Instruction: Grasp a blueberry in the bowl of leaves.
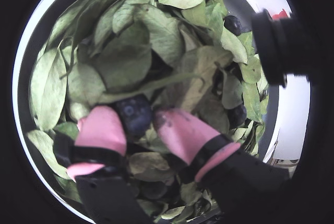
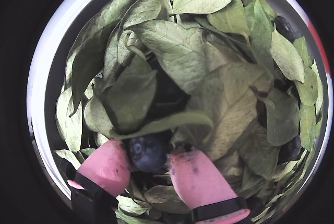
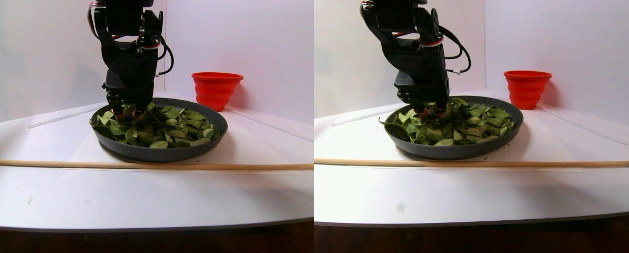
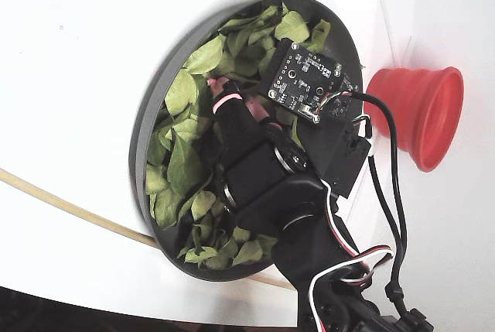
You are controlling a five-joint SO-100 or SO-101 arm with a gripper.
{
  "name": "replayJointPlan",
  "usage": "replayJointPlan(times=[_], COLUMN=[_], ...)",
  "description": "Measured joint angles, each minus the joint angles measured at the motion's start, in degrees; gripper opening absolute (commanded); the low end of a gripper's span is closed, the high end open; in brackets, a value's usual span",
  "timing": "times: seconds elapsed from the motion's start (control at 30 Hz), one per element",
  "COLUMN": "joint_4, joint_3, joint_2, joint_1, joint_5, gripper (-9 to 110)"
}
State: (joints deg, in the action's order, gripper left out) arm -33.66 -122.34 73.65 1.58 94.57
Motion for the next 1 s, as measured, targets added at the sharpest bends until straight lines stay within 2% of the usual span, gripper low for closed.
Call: replayJointPlan(times=[1.0], joint_4=[1.9], joint_3=[0.0], joint_2=[2.1], joint_1=[-0.1], joint_5=[0.6], gripper=[11])
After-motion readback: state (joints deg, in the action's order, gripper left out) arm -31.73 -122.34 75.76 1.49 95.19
